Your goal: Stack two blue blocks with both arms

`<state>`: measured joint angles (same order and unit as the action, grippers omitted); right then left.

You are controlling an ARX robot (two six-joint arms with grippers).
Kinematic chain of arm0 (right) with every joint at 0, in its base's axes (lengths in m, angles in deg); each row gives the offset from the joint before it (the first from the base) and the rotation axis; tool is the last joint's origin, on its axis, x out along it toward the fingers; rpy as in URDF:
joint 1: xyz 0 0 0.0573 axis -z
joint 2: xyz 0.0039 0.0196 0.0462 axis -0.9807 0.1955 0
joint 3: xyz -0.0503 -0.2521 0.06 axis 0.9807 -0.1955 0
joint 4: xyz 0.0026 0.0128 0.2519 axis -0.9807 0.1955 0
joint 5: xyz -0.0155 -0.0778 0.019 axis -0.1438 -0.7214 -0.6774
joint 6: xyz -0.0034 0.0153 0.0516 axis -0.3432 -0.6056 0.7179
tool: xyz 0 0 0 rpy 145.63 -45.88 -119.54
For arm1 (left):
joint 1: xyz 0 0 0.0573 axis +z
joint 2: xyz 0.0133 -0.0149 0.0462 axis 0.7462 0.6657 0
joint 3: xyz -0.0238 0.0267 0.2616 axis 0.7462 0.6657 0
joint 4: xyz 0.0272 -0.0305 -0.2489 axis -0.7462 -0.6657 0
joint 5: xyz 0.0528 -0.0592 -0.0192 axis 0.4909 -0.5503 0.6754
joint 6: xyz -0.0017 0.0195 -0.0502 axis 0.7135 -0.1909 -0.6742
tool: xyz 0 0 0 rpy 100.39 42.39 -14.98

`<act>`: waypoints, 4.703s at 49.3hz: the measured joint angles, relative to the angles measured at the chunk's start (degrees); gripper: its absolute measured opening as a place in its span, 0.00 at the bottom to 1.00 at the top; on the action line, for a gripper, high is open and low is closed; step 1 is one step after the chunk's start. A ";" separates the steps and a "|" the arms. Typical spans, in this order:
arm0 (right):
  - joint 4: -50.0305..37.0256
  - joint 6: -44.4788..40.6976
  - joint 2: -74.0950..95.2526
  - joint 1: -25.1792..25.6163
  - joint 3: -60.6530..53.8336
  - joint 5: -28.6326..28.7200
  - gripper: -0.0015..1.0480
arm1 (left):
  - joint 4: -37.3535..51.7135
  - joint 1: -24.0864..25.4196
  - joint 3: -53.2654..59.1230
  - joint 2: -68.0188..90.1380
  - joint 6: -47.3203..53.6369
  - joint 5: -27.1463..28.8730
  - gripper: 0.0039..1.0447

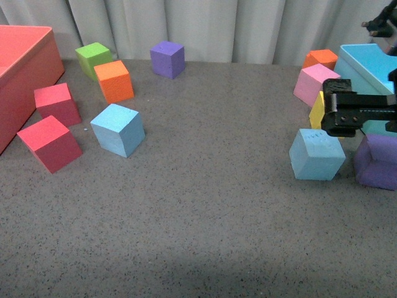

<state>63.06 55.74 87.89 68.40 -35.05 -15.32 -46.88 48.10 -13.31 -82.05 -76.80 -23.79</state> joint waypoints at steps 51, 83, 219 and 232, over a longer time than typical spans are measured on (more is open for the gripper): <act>11.08 6.60 22.36 -2.14 17.79 -2.51 0.51 | 0.00 0.00 0.00 0.00 0.00 0.00 0.94; 13.40 7.65 24.68 -10.88 27.36 1.18 0.41 | 0.00 0.00 0.00 -0.02 0.00 0.02 0.94; -43.50 -7.93 -59.76 10.21 -50.71 2.60 0.01 | 0.00 0.00 0.00 -0.02 0.00 0.00 0.94; -33.51 -7.93 -70.79 10.21 -51.21 2.62 0.01 | 0.00 0.00 0.00 -0.02 0.00 0.00 0.94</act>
<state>29.55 47.80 17.10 78.60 -86.26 -12.70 -46.88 48.10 -13.31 -82.07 -76.80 -23.79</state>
